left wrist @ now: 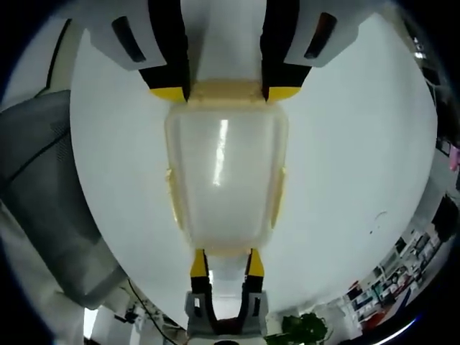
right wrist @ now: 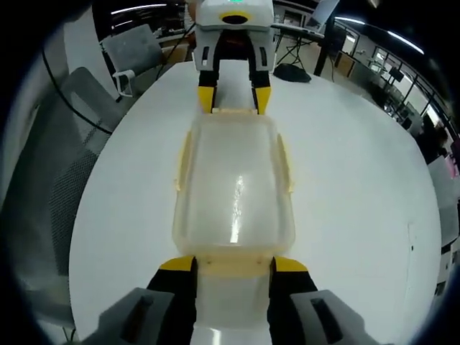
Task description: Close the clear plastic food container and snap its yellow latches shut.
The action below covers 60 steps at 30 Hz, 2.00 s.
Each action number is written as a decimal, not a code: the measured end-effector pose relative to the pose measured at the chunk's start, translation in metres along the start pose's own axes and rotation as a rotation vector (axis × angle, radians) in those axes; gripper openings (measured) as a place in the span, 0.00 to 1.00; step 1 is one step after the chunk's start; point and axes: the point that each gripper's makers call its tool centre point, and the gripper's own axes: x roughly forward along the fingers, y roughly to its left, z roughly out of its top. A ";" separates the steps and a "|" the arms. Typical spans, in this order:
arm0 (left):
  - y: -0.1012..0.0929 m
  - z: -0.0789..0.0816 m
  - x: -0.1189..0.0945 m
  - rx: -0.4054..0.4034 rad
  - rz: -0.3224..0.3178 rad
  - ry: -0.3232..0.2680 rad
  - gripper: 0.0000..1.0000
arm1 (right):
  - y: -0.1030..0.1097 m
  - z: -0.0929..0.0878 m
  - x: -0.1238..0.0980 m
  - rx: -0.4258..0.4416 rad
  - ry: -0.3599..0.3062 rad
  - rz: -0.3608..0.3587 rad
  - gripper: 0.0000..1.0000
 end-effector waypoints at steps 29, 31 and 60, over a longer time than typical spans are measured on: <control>-0.016 0.059 -0.074 -0.003 -0.002 -0.012 0.37 | 0.020 0.020 -0.093 0.007 -0.074 0.010 0.36; -0.016 0.066 -0.076 -0.006 -0.002 -0.020 0.37 | 0.021 0.014 -0.098 0.008 -0.070 0.005 0.36; -0.015 0.168 -0.048 0.046 0.001 -0.032 0.37 | 0.028 -0.072 -0.157 0.036 -0.053 -0.037 0.36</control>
